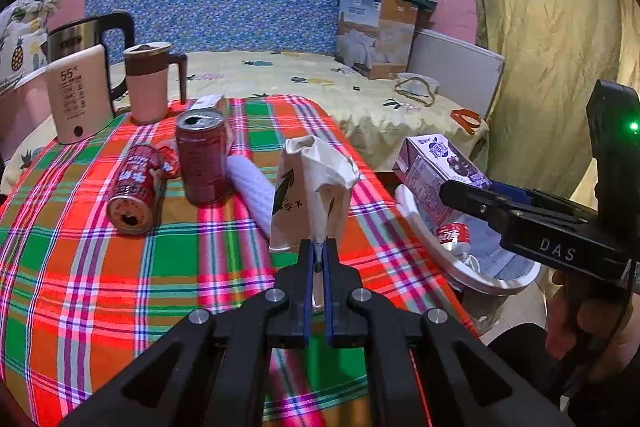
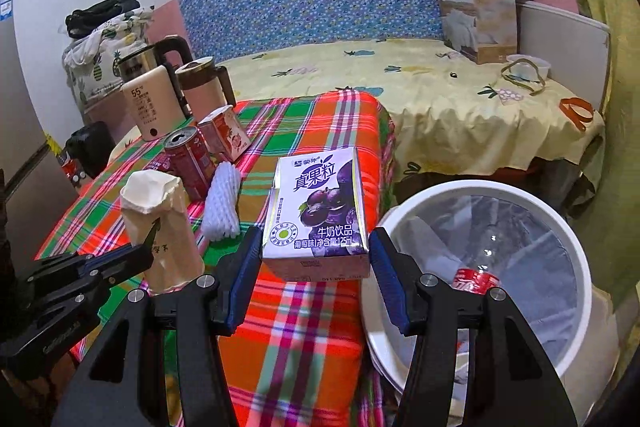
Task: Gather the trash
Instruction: 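Carry the paper bag and juice carton over the bin with both tools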
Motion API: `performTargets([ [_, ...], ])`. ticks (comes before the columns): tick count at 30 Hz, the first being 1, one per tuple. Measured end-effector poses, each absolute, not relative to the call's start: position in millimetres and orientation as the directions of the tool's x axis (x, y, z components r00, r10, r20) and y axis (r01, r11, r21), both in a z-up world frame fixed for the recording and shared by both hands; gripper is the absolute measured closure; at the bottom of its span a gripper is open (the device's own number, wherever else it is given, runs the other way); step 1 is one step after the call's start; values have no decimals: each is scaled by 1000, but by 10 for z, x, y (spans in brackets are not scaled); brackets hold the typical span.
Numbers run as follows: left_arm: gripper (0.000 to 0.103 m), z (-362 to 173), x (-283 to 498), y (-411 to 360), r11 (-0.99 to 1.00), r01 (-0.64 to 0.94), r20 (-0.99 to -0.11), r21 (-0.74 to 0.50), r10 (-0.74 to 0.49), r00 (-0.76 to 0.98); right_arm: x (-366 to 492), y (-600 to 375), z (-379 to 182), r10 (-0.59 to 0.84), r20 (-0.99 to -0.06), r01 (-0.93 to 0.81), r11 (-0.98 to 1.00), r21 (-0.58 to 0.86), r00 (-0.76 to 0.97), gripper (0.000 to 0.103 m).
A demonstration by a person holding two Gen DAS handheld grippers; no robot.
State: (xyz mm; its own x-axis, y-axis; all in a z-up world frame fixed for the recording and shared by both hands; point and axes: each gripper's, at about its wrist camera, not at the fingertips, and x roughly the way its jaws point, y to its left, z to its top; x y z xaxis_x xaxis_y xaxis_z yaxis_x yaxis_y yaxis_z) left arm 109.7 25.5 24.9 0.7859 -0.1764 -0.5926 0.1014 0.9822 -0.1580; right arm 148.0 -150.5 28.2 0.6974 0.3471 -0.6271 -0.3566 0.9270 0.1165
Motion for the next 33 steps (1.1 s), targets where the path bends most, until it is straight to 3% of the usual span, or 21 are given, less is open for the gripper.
performTargets([
  [33,98,281,1610,-1150,905,390,-612,-169,-407,678,1361,-2591,43,183,-669,-109,983,151,720,47],
])
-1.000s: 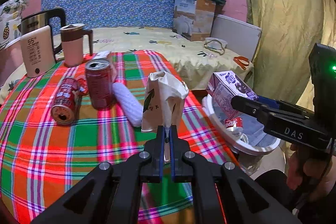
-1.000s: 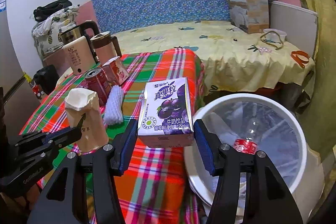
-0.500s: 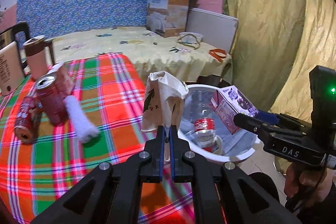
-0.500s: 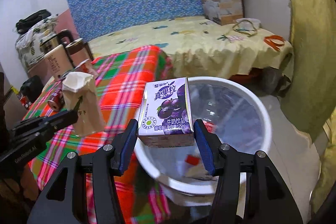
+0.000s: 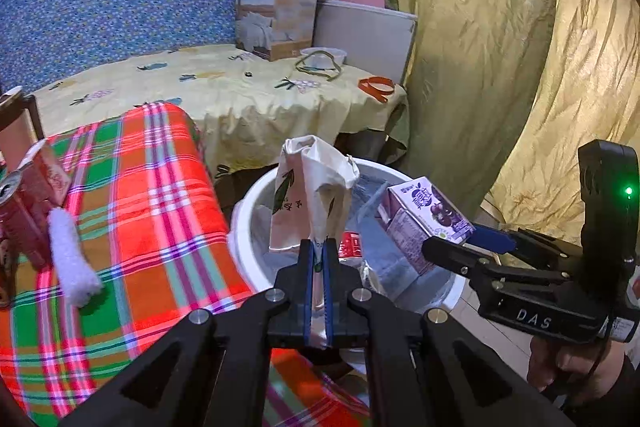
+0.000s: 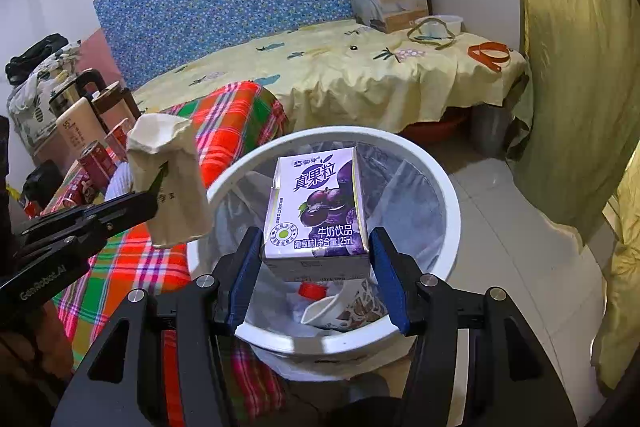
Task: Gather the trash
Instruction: 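Carry the paper bag and juice carton over the bin with both tools, then open both tools over the bin, dropping the paper bag and juice carton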
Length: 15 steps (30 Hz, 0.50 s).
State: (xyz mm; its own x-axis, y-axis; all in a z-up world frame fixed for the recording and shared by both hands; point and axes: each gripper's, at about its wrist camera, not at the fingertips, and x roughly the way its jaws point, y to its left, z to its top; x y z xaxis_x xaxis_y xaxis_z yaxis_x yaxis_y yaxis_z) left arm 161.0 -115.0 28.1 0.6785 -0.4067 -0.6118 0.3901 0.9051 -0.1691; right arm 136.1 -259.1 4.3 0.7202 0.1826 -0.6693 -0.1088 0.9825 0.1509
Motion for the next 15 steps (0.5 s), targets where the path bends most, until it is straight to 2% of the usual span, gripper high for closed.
performTargets([
  [15,98,-45,1786,-1311,896,401,-681,-188,-414,604,1428,-2700,-164,161,-736,-89,987,137,657,46],
])
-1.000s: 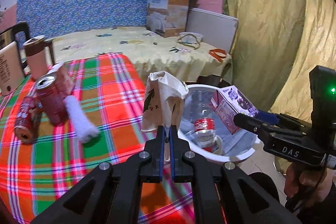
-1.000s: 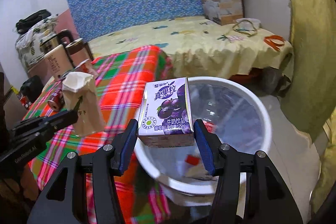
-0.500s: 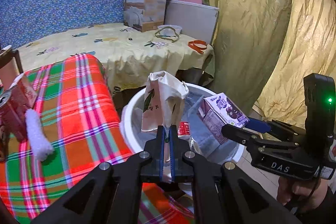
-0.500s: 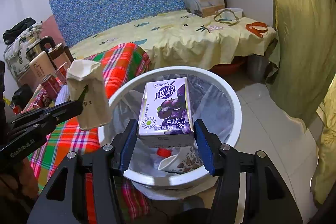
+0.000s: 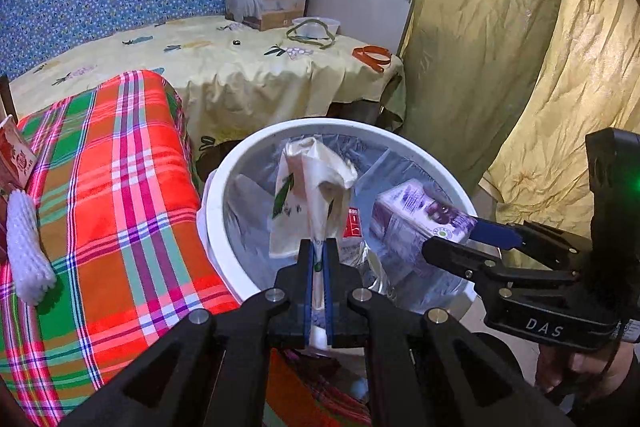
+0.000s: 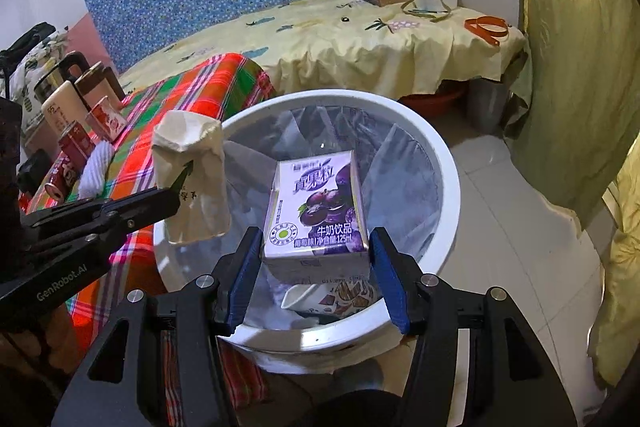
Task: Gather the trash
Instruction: 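Open both tools over the bin, dropping the paper bag and juice carton, then move both open tools back over the table toward the remaining items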
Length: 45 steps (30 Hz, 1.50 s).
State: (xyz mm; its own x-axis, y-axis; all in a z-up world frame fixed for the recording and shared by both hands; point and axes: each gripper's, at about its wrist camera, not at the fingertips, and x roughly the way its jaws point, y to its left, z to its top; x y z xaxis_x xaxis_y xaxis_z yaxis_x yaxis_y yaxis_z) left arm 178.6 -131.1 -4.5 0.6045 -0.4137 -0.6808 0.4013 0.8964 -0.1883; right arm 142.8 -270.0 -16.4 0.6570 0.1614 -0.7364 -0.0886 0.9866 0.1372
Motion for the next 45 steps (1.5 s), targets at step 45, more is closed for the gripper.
performTargets([
  [45,87,144,1054,-92,973,151,-604,-178,-228,764,1219,-1911,92,385,-664,-314,921,231,641,46],
])
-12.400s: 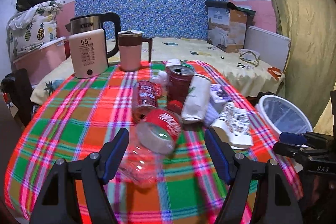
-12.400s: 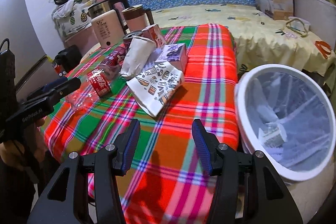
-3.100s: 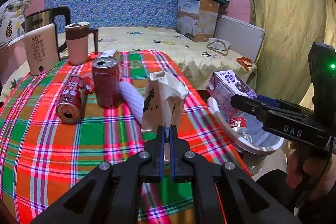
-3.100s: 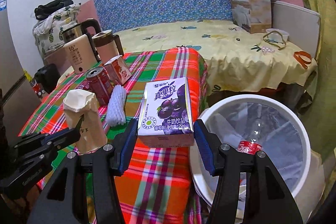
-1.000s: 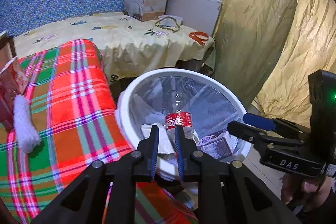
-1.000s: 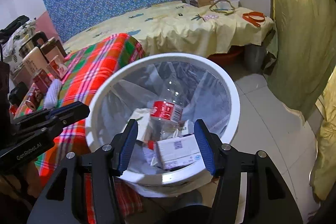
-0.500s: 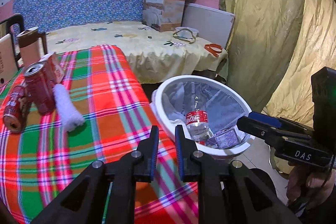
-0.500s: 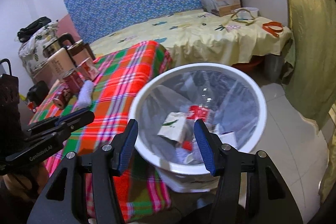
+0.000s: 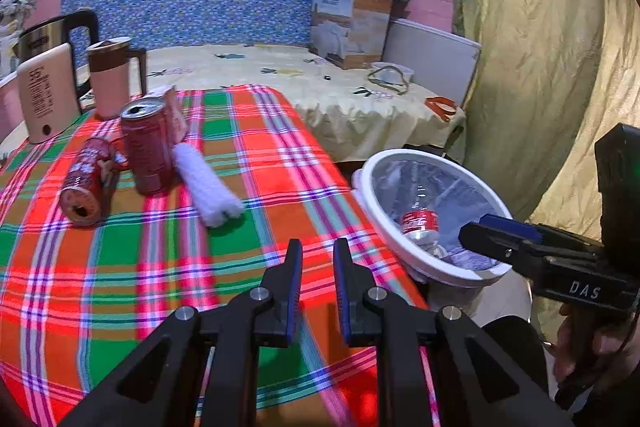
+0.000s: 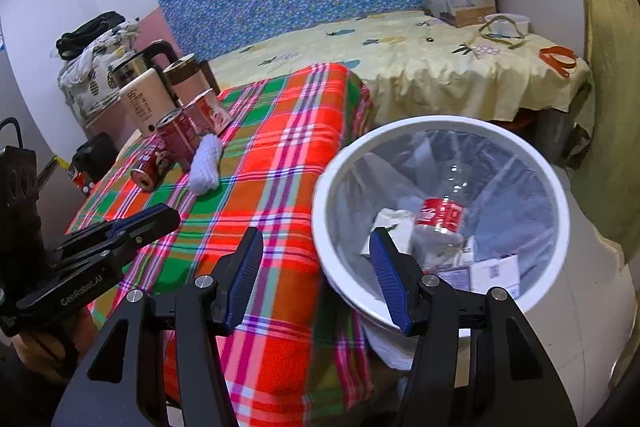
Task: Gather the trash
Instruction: 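Move both open tools back over the table toward the remaining items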
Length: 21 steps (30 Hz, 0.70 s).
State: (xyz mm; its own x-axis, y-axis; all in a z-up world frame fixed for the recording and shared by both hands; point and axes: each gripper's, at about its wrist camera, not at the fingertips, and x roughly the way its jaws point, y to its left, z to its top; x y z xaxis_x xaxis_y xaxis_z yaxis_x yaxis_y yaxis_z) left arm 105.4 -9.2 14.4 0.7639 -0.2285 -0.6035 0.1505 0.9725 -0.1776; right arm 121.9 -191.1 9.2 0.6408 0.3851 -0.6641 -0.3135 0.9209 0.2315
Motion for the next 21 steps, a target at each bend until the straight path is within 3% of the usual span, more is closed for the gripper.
performTargets([
  [10,86,98,1050,383,983,43,-622,-178,-146,769,1284,-1515,109,435,-672,-401,890,218,599,46],
  [14,66,119,1075,609,985,-9,-621,-170,-100,778,1342,-1346,124,457,-672,-436,874,216,583,46],
  [21,60,173,1138,996,984,-89,-612,-156,-25,791,1447,-1102,104,485,-674,-476,852,221,557,46],
])
